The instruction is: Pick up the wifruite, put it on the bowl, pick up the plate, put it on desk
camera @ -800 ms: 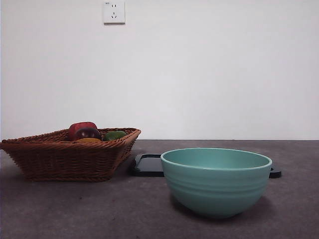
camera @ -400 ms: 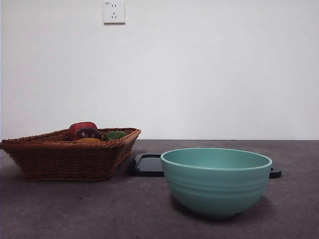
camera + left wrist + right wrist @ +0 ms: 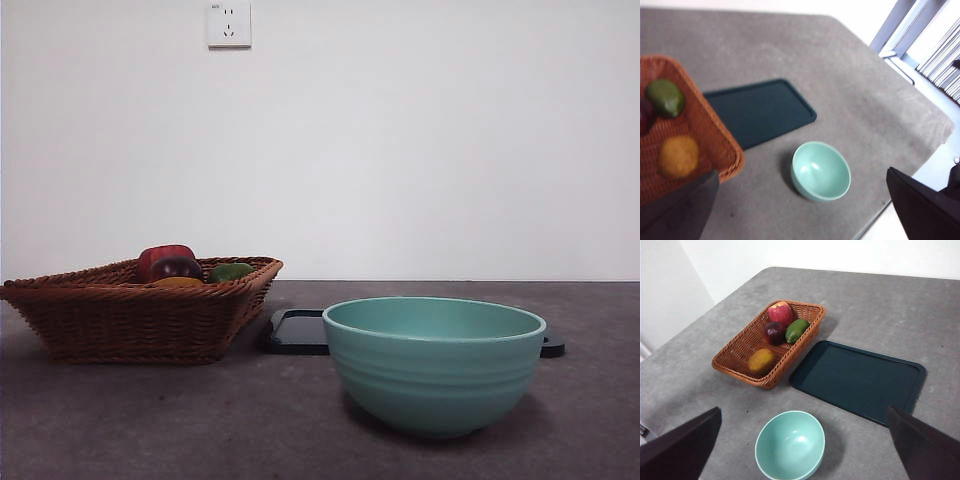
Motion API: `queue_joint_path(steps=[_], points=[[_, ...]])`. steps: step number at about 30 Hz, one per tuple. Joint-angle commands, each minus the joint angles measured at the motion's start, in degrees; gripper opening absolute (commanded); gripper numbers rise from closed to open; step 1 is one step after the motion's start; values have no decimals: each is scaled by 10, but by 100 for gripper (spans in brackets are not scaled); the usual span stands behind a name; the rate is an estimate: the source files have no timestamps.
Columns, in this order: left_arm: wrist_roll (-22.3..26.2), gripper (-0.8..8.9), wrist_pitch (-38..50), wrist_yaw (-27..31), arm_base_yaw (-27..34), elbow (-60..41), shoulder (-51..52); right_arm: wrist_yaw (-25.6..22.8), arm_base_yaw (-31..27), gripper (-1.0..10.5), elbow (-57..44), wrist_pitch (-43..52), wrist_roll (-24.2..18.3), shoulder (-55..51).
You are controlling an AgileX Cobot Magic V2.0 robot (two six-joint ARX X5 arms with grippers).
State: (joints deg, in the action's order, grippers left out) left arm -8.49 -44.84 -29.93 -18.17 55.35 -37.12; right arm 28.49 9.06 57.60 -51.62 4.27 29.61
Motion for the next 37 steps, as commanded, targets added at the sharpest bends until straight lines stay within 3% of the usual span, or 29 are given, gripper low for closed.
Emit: queue_joint_path(steps=[1,10,16,21,29,37], points=[[-6,592,-4,2,-2,12,-37,0,2,601,11,6,0,1],[-45,592,-1,2,-2,15,-177,0,2,601,11,5,0,1],[-42,593,-4,10,-2,53,-294,0,2,601,11,5,0,1],[-35,593,-11,63,-3,115,-392,0,2,601,11,5,0,1],[24,593,-54,166,-17,224,-528,0,2,601,11,5,0,1],[68,593,-57,248,-48,260,-624,0,2,601,11,5,0,1]])
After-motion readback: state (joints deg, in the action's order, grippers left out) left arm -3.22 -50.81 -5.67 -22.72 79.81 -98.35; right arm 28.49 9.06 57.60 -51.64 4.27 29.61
